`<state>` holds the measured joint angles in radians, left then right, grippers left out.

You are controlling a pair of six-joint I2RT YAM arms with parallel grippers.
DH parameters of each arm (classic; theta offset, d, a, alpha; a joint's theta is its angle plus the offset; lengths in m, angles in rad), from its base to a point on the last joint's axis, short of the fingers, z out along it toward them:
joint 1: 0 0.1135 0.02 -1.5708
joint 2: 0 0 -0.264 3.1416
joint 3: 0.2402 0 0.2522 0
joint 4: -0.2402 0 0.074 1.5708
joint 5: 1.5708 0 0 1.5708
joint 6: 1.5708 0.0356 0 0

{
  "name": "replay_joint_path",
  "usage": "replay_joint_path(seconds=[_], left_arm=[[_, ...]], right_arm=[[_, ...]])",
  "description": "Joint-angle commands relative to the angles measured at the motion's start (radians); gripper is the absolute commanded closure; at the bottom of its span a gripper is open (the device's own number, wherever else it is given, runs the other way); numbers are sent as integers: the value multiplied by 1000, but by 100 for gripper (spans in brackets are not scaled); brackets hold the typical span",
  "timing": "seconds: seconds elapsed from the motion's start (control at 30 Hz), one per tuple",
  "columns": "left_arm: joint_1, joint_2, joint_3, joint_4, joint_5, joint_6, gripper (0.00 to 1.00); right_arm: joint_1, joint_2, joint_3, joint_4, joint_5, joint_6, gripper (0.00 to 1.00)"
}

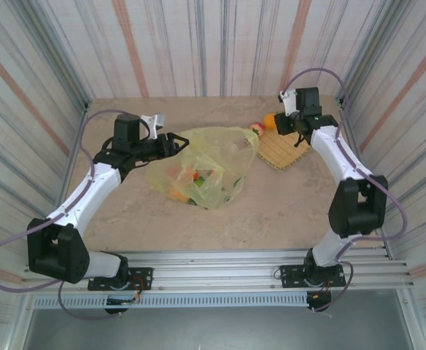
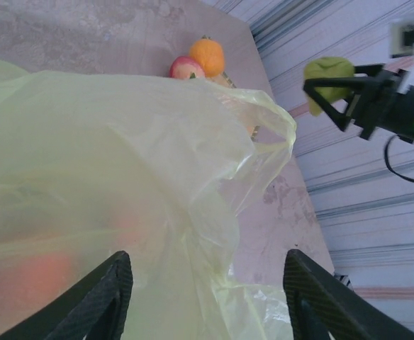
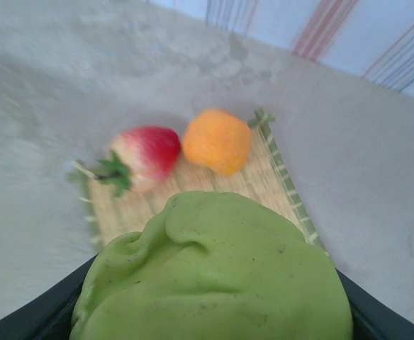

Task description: Place the fruits into the plastic bag

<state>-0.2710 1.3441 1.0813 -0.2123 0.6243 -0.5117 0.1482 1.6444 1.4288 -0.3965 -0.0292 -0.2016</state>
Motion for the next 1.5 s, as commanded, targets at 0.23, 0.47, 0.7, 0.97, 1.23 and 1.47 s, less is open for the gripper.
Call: replay_joint_path(seconds=[0.23,0.47,0.7,0.97,1.23,1.47], left_arm=[[-136,19,219,-286,-337,230,26],[-314,166,410,-489,-832,483,11],[-350,340,595,-616,-908,596,13],[-349,496,755,-715,-951,657,40],[-326,475,754,-688,-826,599,90],[-238,342,632,-605,-514,475,100]], right_arm=[[138,-217,-113,51,-136,161,61],[208,-254,-139,76,-170,197,61],[222,-333,-252,196,-310,329,62],[225,-377,-344,213,-336,377,62],[294,-339,-395,320,-378,493,64],[416,-254,-434,451,-308,600,65]])
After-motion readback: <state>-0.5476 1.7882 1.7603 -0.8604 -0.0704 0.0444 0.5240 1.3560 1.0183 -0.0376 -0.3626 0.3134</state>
